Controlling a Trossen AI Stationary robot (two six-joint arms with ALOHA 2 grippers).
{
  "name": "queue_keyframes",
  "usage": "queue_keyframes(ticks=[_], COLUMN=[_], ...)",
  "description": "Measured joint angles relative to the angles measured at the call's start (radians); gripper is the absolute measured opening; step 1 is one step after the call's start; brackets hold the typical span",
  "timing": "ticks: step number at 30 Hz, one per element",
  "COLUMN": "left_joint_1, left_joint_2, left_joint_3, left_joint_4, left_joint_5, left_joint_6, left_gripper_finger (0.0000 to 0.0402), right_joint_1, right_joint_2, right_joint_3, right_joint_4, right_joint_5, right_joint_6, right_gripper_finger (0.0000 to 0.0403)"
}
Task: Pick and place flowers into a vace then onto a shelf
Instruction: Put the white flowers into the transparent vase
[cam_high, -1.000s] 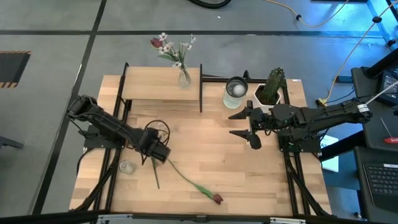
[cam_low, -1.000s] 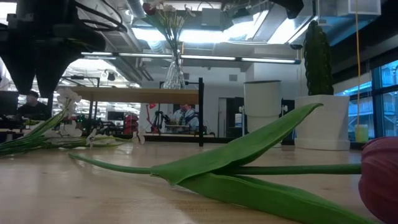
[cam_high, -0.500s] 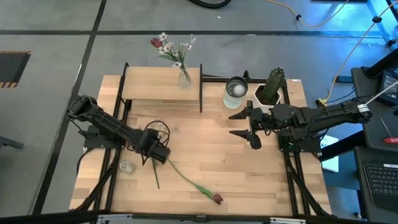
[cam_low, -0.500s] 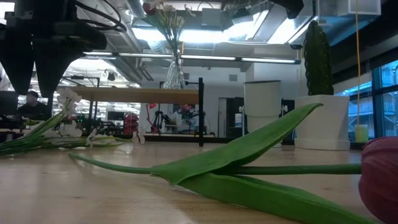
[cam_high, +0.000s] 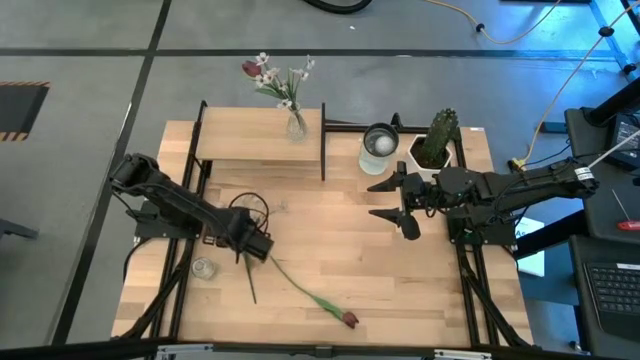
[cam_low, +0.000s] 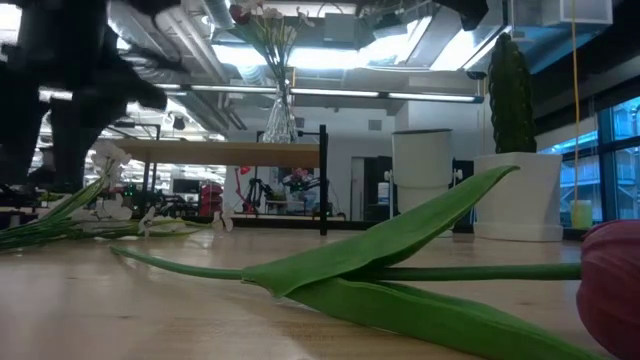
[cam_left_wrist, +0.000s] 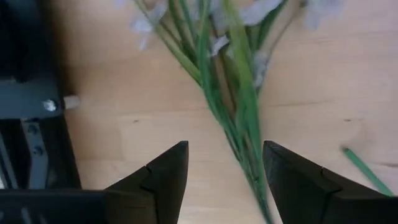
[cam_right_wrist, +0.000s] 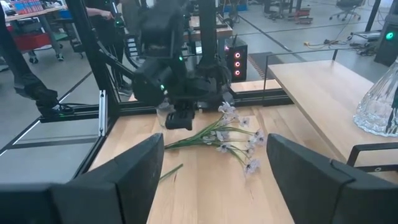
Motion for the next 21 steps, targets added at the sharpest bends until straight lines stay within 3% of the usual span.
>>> queue_keyframes(ticks=[7,13,21], left_joint_1=[0.001,-0.001,0.001], left_joint_2=[-0.003,-0.003,-0.002], left_joint_3=[-0.168,-0.237,-0.238], left_joint_4=[0.325,0.339,0.343], left_joint_5=[0.019,0.041,0.051], left_joint_6=[-0.017,-0.091,-0.077], left_gripper_finger=[0.0185,0.0184,0.0184], right_joint_1=[0.0,0.0,0.0], right_joint_2=[0.0,0.0,0.0], right_joint_3=[0.0,0.0,0.0], right_joint_4=[0.0,0.0,0.0], right_joint_5=[0.0,0.0,0.0], right_joint_6=[-0.001,0.0,-0.004], right_gripper_finger=[0.0287,0.0287,0.0287])
